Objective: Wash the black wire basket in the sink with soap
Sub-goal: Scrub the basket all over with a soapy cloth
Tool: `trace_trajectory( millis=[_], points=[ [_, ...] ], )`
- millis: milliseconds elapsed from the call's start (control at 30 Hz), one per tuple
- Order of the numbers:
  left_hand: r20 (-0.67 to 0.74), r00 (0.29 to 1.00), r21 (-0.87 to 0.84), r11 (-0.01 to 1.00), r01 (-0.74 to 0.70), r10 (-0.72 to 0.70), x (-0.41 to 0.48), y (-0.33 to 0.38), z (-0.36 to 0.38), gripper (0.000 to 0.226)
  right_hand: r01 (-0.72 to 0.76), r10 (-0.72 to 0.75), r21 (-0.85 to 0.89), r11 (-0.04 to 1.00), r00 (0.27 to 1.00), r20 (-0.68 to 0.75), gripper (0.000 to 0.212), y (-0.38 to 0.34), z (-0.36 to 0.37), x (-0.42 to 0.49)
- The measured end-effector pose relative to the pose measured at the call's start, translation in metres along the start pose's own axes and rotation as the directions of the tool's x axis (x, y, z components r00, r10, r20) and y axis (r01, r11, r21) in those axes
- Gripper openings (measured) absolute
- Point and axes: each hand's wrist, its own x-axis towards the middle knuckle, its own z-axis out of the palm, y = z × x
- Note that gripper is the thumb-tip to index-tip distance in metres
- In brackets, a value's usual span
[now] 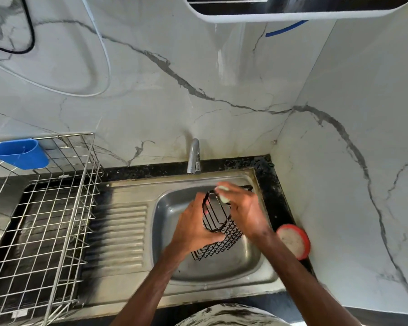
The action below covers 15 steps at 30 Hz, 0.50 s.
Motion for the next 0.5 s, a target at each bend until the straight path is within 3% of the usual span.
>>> trace_trajectory(
  millis=[67, 133, 333, 433, 500],
  points=[
    [0.015, 1.000, 0.020, 1.000, 0.009, -0.009, 0.002, -0.002, 0.000, 0.123, -0.172, 0.167, -0.043, 0.984, 0.980, -0.106, 0.047, 0.031, -0.006, 0.000],
    [0.012, 1.000, 0.024, 1.000, 0.015, -0.015, 0.004, -0.001, -0.002, 0.127, -0.253, 0.242, -0.060, 0.966, 0.958, -0.153, 0.055, 0.042, -0.005, -0.003],
    [-0.009, 0.999, -0.014, 0.999, -0.039, 0.039, 0.009, 0.005, -0.008, 0.108, 0.099, -0.099, 0.003, 0.995, 0.992, -0.080, 0.062, -0.029, 0.018, 0.006],
    [-0.009, 0.999, -0.031, 0.999, -0.036, 0.036, 0.008, 0.005, -0.010, 0.111, 0.105, -0.104, 0.005, 0.994, 0.988, -0.116, 0.057, -0.007, 0.013, 0.008],
    [0.008, 1.000, -0.012, 1.000, -0.014, 0.014, 0.006, 0.004, -0.009, 0.118, -0.009, 0.004, -0.035, 0.999, 0.989, -0.151, 0.057, 0.021, 0.008, 0.007]
  ],
)
